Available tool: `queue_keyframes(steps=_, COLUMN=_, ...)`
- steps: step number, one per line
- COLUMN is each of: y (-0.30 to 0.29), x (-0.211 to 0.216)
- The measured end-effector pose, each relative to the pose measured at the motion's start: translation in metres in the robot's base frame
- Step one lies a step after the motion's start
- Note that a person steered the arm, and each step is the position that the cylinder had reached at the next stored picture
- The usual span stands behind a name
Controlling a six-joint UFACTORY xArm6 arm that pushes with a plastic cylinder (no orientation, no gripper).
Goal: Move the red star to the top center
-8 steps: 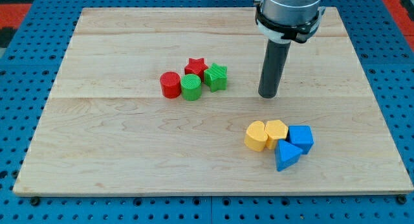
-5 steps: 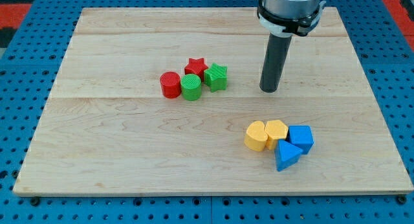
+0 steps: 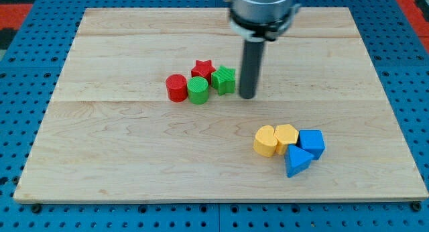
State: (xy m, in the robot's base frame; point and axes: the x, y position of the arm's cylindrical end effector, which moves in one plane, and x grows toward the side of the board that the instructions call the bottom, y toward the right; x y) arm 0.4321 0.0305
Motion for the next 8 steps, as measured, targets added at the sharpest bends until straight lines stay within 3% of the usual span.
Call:
queue_keyframes(steps=2, y=-0.043, x=-0.052)
queue_keyframes(steps=3, y=-0.107, x=-0.085)
queue_keyframes(steps=4, y=-0.123, x=-0.103)
queue_keyframes(steps=6, y=-0.201, x=-0.089)
queue_keyframes(steps=7, y=-0.174, x=-0.12)
queue_keyframes(steps=8, y=-0.098, x=-0.154)
